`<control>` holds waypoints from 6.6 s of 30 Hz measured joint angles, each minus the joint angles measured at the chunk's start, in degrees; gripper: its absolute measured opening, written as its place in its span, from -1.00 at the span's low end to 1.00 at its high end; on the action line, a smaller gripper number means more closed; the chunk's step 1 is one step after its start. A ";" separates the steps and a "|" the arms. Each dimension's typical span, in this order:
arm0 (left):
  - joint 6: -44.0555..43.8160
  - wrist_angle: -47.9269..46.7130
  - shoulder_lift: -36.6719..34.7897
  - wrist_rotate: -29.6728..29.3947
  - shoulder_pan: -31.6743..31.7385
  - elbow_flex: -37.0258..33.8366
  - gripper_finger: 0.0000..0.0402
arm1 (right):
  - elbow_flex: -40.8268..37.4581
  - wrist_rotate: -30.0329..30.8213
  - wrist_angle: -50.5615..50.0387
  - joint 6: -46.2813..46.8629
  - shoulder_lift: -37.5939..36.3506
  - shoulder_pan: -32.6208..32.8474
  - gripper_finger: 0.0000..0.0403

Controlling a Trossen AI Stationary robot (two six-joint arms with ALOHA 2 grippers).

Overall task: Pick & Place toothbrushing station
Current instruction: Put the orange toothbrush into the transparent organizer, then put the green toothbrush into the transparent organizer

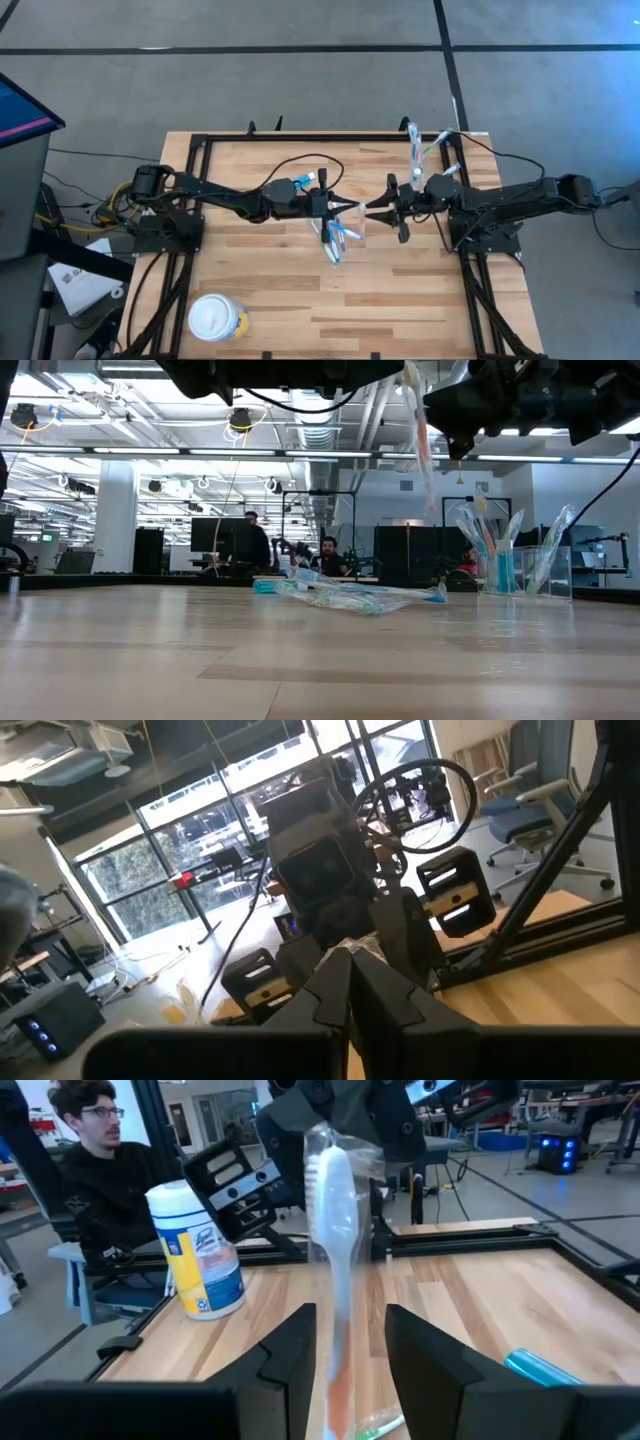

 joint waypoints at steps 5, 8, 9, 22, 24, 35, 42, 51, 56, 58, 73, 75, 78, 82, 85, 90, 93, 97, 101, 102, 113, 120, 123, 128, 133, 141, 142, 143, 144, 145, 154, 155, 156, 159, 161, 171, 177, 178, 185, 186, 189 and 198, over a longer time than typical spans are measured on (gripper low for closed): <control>0.00 -0.08 0.02 0.00 0.00 0.77 -1.00 | 0.00 0.00 3.57 0.00 2.90 0.00 -0.44; 0.00 -0.26 0.02 0.00 0.00 0.89 -1.00 | -0.02 0.00 6.52 -0.16 5.75 0.00 -0.44; 0.00 -0.36 0.02 0.00 0.00 0.89 -1.00 | 0.00 0.00 7.93 -0.19 6.72 0.00 -0.44; -0.04 -2.80 0.02 -0.04 0.00 0.89 -1.00 | 0.00 -0.11 10.11 -2.41 7.42 0.00 -0.92; -0.03 -3.01 0.02 -0.04 0.00 0.89 -1.00 | 0.00 -0.11 9.61 -2.07 7.48 0.00 -0.95; -0.07 -4.63 0.02 -7.18 -0.15 0.92 -0.89 | 0.03 1.05 8.04 -2.07 5.99 0.00 -0.98; -0.25 -6.19 0.02 -7.74 -0.44 -1.39 -0.79 | -0.15 7.32 -0.16 -2.99 0.36 0.02 -0.99; -4.35 -6.03 0.02 -7.91 -0.87 -3.70 -0.78 | -3.84 18.98 -10.57 -1.33 -12.62 0.26 -0.99; -7.56 -6.08 0.02 -7.86 -0.92 -5.48 -0.79 | -3.84 26.78 -18.27 -1.40 -18.91 2.39 -0.99; -7.92 -6.21 0.02 -7.85 -0.92 -6.37 -0.79 | -3.82 30.81 -21.73 -1.44 -20.66 3.59 -0.99; -11.99 -6.01 0.02 -7.67 -2.54 -10.08 -0.81 | -3.81 59.24 -40.39 2.25 -35.87 9.47 -0.99; -12.00 -5.98 0.02 -7.68 -2.51 -10.08 -0.81 | -3.80 61.88 -44.21 4.34 -37.85 9.55 -0.99; -12.05 -5.94 0.02 -7.69 -2.49 -10.08 -0.81 | -3.82 64.97 -48.40 6.11 -40.55 9.54 -0.99; -12.07 -5.90 0.02 -7.69 -2.49 -10.08 -0.83 | -3.82 66.67 -49.24 5.78 -44.14 9.53 -0.99; -12.07 -5.88 0.02 -7.69 -2.49 -10.08 -0.83 | -3.80 68.46 -51.04 5.17 -46.85 9.54 -0.99; -12.07 -5.88 0.02 -7.72 -2.49 -10.08 -0.83 | -3.80 69.38 -55.64 7.20 -50.67 9.53 -0.99; -12.07 -5.86 0.02 -7.72 -2.49 -10.08 -0.83 | -3.80 69.15 -56.23 8.78 -51.19 9.54 -0.99; -12.07 -5.86 0.02 -7.74 -2.49 -10.08 -0.83 | -3.80 69.02 -60.31 13.30 -50.35 9.51 -1.00; -12.09 -5.84 0.02 -7.74 -2.49 -10.08 -0.83 | -3.80 68.96 -61.27 15.80 -48.29 9.51 -0.99; -12.09 -5.83 0.02 -7.74 -2.49 -10.08 -0.83 | -3.81 68.94 -61.35 16.28 -47.61 9.53 -0.99; -12.09 -5.83 0.02 -7.77 -2.49 -10.08 -0.83 | -8.46 68.96 -59.92 22.95 -41.54 9.35 -0.99; -12.09 -5.85 0.02 -7.78 -2.49 -10.09 -0.83 | -8.50 68.84 -59.45 24.22 -41.59 9.22 -0.99; -12.09 -5.86 0.02 -7.77 -2.49 -10.10 -0.83 | -8.50 68.59 -59.79 24.98 -41.59 9.44 -0.99; -12.11 -5.86 0.02 -7.76 -2.49 -10.10 -0.83 | -8.50 68.39 -62.40 27.50 -41.61 9.38 -0.98; -12.11 -5.86 0.02 -7.78 -2.49 -10.10 -0.83 | -9.44 68.32 -62.88 28.47 -41.65 9.38 -0.96; -12.11 -5.86 0.02 -7.76 -2.49 -10.10 -0.83 | -9.42 68.31 -62.39 28.55 -41.65 9.38 -0.78; -12.11 -5.86 0.02 -7.76 -2.49 -10.10 -0.83 | -9.42 68.32 -62.37 28.55 -41.65 9.38 -0.77; -12.11 -5.86 0.02 -7.76 -2.49 -10.10 -0.83 | -9.42 68.31 -62.37 28.55 -41.65 9.38 -0.77; -12.11 -5.86 0.02 -7.76 -2.49 -10.10 -0.83 | -9.42 68.31 -62.37 28.55 -41.65 9.38 -0.77; -12.11 -5.86 0.02 -7.76 -2.49 -10.10 -0.83 | -9.42 68.31 -62.37 28.55 -41.65 9.38 -0.77; -12.11 -5.88 0.02 -7.76 -2.48 -10.10 -0.83 | -9.39 67.43 -62.40 28.08 -41.65 9.38 -0.74; -12.11 -5.88 0.02 -7.76 -2.49 -10.10 -0.83 | -9.39 67.43 -62.41 28.01 -41.65 9.38 -0.71; -12.11 -5.88 0.02 -7.75 -2.48 -10.10 -0.83 | -9.39 67.43 -62.40 27.72 -41.65 9.38 -0.69; -12.11 -5.88 0.02 -7.76 -2.49 -10.10 -0.83 | -9.39 67.43 -62.41 27.22 -41.65 9.38 -0.60; -12.11 -5.88 0.02 -7.76 -2.49 -10.10 -0.83 | -9.39 67.43 -62.41 27.18 -41.65 9.38 -0.54; -12.11 -5.92 0.02 -7.74 -2.48 -10.10 -0.83 | -6.38 68.94 -62.63 23.89 -41.67 9.38 -0.46; -12.11 -5.96 0.02 -7.74 -2.47 -10.17 -0.83 | -6.38 69.01 -63.14 23.74 -41.67 9.33 -0.46; -12.11 -5.94 0.02 -7.74 -2.49 -10.17 -0.83 | -6.29 68.96 -62.89 23.52 -41.67 9.33 -0.46; -12.10 -6.29 0.02 -9.09 -2.32 -10.17 -0.83 | -5.05 65.14 -58.98 23.34 -41.63 12.62 -0.46; -12.10 -6.46 0.02 -9.93 -2.32 -10.17 -0.83 | -5.05 64.19 -58.10 23.01 -41.59 13.30 -0.46; -12.13 -8.01 0.02 -10.87 -2.24 -10.17 -0.83 | -5.05 62.39 -55.18 19.26 -40.62 15.71 -0.46; -13.77 -15.38 0.00 -7.21 -0.52 -10.19 -0.77 | -5.05 59.43 -43.38 10.68 -36.43 21.55 -0.46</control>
